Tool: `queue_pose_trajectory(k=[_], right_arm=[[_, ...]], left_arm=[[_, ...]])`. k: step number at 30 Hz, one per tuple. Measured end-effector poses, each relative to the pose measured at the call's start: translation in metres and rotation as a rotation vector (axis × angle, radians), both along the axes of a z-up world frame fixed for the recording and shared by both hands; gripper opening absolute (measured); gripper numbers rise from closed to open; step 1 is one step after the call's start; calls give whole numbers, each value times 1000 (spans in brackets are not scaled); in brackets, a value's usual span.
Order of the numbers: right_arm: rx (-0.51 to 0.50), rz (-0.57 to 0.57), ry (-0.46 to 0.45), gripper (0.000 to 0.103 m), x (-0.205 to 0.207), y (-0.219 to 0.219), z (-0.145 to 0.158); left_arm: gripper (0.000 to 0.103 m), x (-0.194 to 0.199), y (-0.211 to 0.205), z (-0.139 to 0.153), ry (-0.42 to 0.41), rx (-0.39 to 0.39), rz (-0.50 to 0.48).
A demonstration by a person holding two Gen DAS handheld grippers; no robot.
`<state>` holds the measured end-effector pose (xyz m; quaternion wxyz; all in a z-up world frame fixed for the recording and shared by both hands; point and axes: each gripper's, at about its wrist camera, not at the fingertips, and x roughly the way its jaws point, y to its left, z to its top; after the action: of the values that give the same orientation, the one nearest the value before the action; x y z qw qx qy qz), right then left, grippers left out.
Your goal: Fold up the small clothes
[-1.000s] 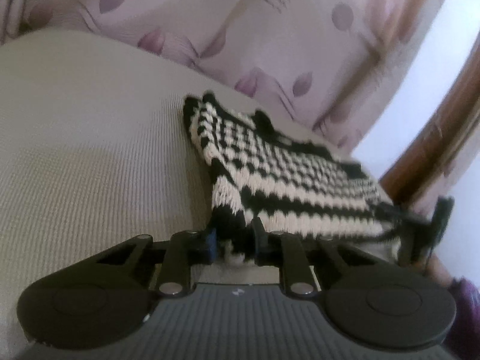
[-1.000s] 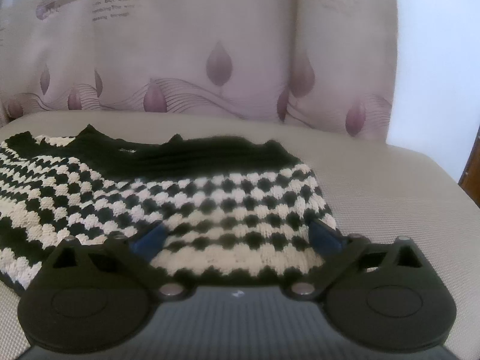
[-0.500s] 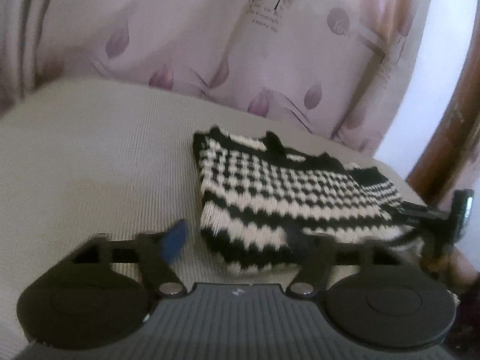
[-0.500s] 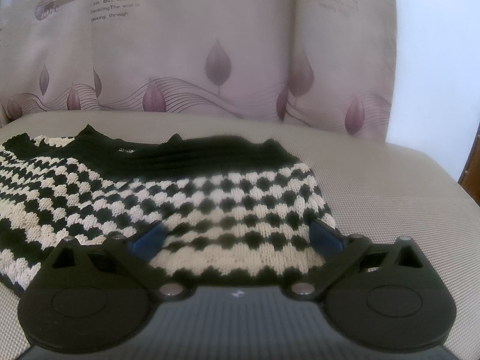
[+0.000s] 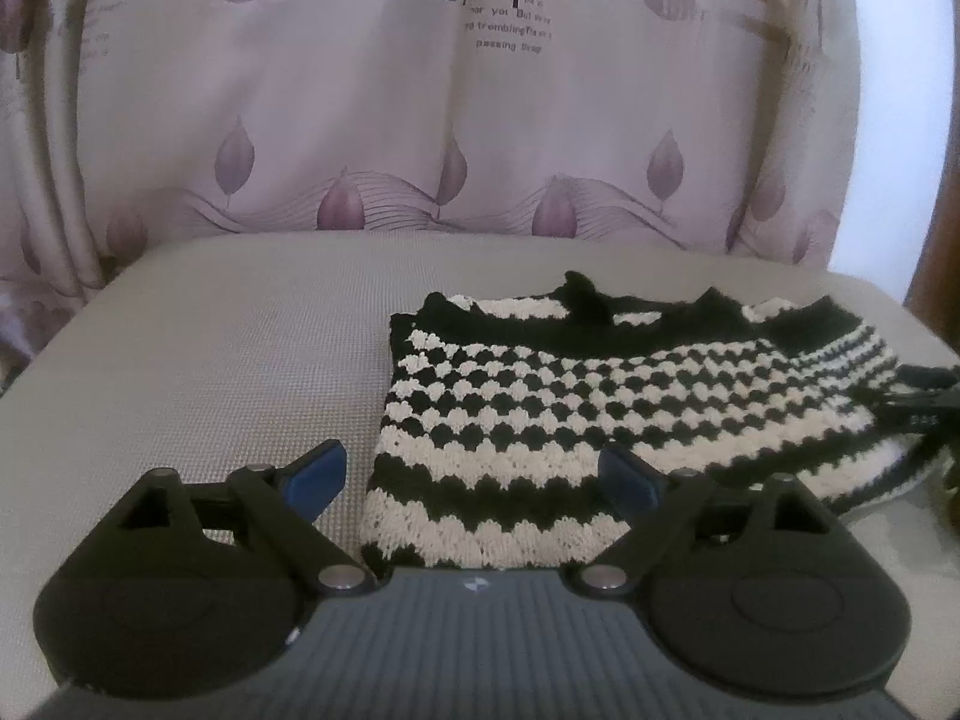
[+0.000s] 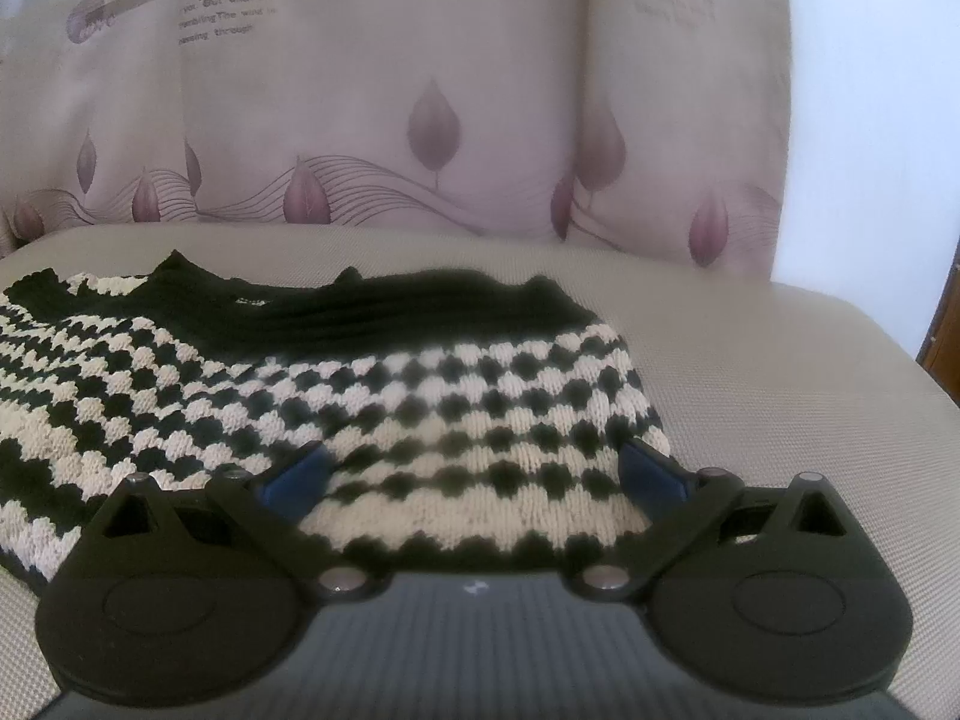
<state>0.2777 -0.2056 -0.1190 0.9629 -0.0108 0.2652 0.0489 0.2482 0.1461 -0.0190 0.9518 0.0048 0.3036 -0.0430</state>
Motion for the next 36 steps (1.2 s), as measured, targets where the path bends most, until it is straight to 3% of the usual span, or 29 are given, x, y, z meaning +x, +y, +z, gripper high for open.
queue_pose_trajectory(k=[12, 18, 23, 26, 30, 36], right_arm=[[-16, -1, -2, 103, 0, 1, 0], [-17, 0, -3, 103, -1, 2, 0], [91, 19, 5, 103, 0, -14, 3], [199, 42, -55, 103, -11, -29, 12], [269, 31, -120, 103, -12, -46, 33], [262, 136, 5, 99, 47, -49, 48]], left_arm=[[98, 24, -6, -16, -11, 66, 65], [103, 32, 8, -35, -21, -11, 122], [103, 32, 14, -38, -8, -54, 151], [103, 34, 16, -39, 4, -70, 154], [103, 35, 20, -40, 14, -99, 164], [103, 35, 19, -41, 14, -100, 172]])
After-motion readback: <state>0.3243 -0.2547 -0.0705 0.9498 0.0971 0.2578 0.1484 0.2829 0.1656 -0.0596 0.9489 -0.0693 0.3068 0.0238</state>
